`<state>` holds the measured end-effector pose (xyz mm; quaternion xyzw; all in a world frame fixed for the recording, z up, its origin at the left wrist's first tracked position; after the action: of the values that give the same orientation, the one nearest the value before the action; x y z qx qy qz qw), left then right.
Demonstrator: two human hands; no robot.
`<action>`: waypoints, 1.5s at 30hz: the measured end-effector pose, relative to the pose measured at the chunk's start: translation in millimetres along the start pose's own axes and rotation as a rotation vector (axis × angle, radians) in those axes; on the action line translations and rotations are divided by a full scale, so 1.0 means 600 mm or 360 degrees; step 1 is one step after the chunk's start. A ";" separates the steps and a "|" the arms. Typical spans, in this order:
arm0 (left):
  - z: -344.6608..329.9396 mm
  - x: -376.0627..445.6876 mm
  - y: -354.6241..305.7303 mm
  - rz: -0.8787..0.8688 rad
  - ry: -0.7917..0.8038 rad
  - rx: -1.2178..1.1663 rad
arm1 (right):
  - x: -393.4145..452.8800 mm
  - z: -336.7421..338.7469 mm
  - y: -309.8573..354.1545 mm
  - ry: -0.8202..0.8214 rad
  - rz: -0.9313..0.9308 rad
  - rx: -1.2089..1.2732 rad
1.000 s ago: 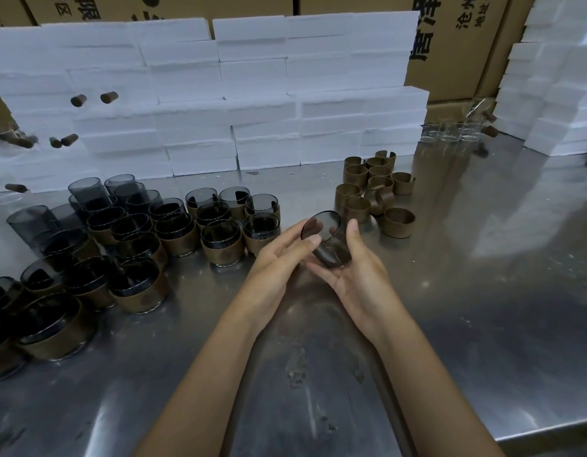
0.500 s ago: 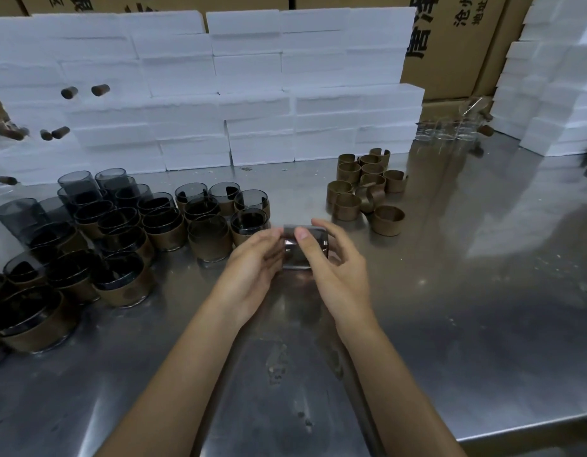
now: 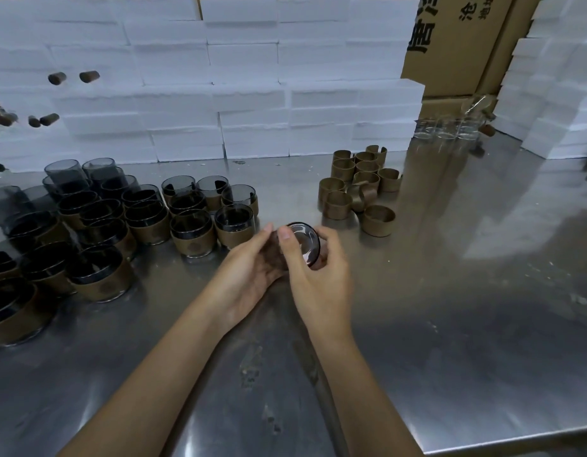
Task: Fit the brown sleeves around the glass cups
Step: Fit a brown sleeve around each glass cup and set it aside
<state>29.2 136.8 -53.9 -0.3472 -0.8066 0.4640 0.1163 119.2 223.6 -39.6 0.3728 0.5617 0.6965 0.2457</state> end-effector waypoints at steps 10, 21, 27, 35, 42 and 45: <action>-0.004 0.006 -0.007 -0.0103 0.0069 0.0066 | 0.018 0.026 0.000 -0.0110 0.0085 -0.0184; 0.011 0.018 -0.007 0.0018 0.0047 -0.0177 | 0.209 0.140 -0.059 0.0042 -0.0199 -0.1349; 0.011 0.020 -0.008 0.0017 0.0115 -0.0283 | 0.154 0.091 -0.007 0.0044 0.0031 -0.0618; 0.001 0.008 -0.011 -0.0055 0.0277 -0.0045 | 0.036 -0.006 0.071 0.0294 0.0548 -0.0624; 0.004 0.012 -0.010 -0.0033 0.0196 -0.0164 | 0.041 -0.007 0.068 0.0409 0.0273 -0.0334; 0.002 0.012 -0.009 -0.0033 0.0199 -0.0124 | 0.070 -0.013 0.049 0.0377 -0.0177 -0.0166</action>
<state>21.0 138.7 -51.1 -0.3713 -0.8188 0.4084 0.1577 89.9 243.4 -1.8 0.2429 0.5695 0.7494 0.2348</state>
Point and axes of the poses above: each hand's wrist, its own x-axis towards the middle knuckle, its own z-axis out of the back of the hand, y = z × x, the point moved 7 cm from there along x, towards the middle knuckle, and after that the axes turned 6 degrees about -x, right-handed, at the moved point
